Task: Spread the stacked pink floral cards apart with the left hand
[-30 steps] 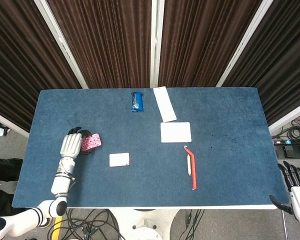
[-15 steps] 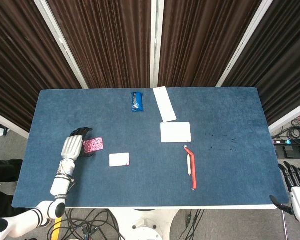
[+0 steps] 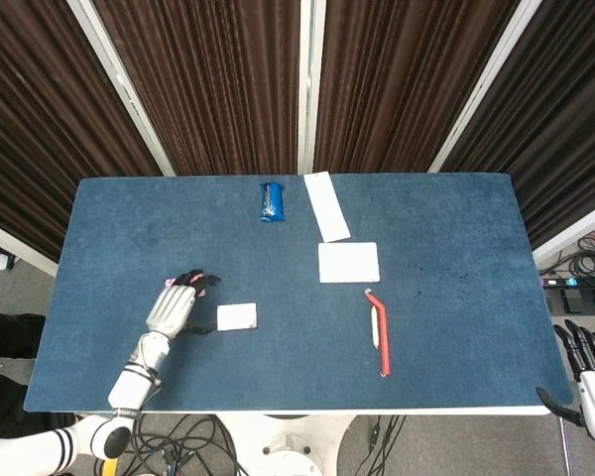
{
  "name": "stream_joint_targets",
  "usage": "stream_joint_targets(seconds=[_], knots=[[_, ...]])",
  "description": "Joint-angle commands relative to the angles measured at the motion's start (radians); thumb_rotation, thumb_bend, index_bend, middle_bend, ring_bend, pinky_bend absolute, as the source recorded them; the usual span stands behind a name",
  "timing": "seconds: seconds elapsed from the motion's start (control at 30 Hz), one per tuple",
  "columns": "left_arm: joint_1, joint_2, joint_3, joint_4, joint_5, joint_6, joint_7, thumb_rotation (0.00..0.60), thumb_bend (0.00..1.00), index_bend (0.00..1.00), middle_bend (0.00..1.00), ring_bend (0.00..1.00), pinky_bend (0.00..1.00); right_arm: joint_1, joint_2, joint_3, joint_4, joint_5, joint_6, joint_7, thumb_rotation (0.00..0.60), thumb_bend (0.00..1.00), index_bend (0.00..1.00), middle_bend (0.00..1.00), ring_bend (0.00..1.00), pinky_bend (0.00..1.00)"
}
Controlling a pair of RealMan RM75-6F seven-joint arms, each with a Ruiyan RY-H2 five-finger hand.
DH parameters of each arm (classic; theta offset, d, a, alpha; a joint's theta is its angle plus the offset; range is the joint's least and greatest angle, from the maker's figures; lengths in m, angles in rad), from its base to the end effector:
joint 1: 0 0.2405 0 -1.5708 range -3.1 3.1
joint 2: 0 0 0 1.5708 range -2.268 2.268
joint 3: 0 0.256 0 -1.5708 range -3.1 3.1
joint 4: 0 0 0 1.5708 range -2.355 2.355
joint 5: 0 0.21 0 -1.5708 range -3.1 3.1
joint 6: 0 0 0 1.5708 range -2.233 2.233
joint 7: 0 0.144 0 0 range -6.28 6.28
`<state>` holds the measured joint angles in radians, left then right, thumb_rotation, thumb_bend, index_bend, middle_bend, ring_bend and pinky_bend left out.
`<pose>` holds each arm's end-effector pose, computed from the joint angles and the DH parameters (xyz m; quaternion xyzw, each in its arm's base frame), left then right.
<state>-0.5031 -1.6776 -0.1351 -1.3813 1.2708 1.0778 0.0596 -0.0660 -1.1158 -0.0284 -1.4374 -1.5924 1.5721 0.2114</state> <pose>-0.2024 0.2894 -0.0423 -0.6490 -0.4956 -0.4216 0.3942 -0.3539 -0.1149 0.1731 0.5829 -0.4224 0.3729 0.5854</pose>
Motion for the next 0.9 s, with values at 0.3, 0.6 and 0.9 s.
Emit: stream_joint_targets(seconds=[0.3, 0.6, 0.9], knots=[[-0.01, -0.151, 0.004, 0.061, -0.02, 0.046, 0.145, 0.6, 0.14, 0.23, 0.3, 0.09, 0.17, 0.003, -0.003, 0.001, 0.007, 0.002, -0.007, 0.009, 0.6, 0.12, 0.0, 0.0, 0.0, 0.0], [-0.023, -0.222, -0.022, 0.147, -0.071, 0.02, 0.172, 0.6, 0.14, 0.23, 0.3, 0.09, 0.17, 0.0, -0.003, 0.004, 0.019, 0.007, -0.004, 0.027, 0.6, 0.12, 0.0, 0.0, 0.0, 0.0], [-0.023, -0.234, -0.032, 0.162, -0.084, 0.01, 0.165, 0.6, 0.14, 0.24, 0.34, 0.09, 0.17, 0.003, -0.007, 0.005, 0.031, 0.013, -0.012, 0.039, 0.6, 0.12, 0.0, 0.0, 0.0, 0.0]])
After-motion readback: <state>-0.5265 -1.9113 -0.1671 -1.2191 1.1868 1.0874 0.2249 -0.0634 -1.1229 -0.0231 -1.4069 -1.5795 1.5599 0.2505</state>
